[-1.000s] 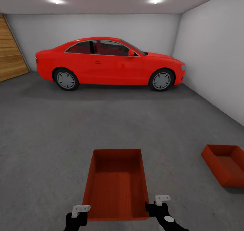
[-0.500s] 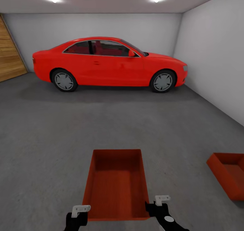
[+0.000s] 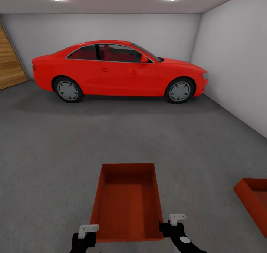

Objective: Move the two storage containers from the living room to the garage. In the garage, place one container on the floor and stack the other container on top of it (either order is fine).

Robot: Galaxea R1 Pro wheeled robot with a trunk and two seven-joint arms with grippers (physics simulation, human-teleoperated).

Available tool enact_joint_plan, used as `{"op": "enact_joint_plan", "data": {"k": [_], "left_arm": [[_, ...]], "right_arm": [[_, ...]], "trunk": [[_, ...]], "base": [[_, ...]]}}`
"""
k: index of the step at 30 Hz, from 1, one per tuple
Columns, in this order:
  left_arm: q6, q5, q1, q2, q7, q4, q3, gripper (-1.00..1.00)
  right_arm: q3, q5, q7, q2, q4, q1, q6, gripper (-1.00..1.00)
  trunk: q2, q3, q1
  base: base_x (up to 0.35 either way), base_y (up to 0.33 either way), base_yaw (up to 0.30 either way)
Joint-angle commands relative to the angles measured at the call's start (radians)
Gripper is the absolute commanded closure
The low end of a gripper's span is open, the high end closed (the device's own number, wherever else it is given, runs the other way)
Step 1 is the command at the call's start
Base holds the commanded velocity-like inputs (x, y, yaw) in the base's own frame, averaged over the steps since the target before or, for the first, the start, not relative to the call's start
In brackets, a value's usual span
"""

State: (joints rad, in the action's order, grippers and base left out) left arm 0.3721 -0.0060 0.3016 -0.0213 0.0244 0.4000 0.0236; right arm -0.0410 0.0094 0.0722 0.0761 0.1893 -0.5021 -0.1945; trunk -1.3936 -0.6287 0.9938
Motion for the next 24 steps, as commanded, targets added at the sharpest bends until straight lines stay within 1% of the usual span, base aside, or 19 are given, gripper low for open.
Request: {"op": "enact_joint_plan", "data": {"k": [1,5,8,24], "left_arm": [[0.003,0.012,0.001,0.002,-0.009,0.000,0.015,1.00],[0.003,0.012,0.001,0.001,-0.009,0.000,0.015,1.00],[0.005,0.012,0.001,0.001,-0.009,0.000,0.015,1.00],[0.005,0.012,0.001,0.001,-0.009,0.000,0.015,1.00]], "right_arm": [[0.008,0.000,0.012,-0.015,-0.001,-0.001,-0.003,1.00],[0.008,0.000,0.012,-0.015,-0.001,-0.001,-0.003,1.00],[0.009,0.000,0.012,-0.015,-0.001,-0.001,-0.003,1.00],[0.009,0.000,0.012,-0.015,-0.001,-0.001,-0.003,1.00]], "trunk": [[0.000,-0.001,0.001],[0.000,-0.001,0.001],[0.000,-0.001,0.001],[0.000,-0.001,0.001]], "base": [[0.346,0.000,0.000],[0.343,0.000,0.000],[0.175,0.000,0.000],[0.016,0.000,0.000]]}}
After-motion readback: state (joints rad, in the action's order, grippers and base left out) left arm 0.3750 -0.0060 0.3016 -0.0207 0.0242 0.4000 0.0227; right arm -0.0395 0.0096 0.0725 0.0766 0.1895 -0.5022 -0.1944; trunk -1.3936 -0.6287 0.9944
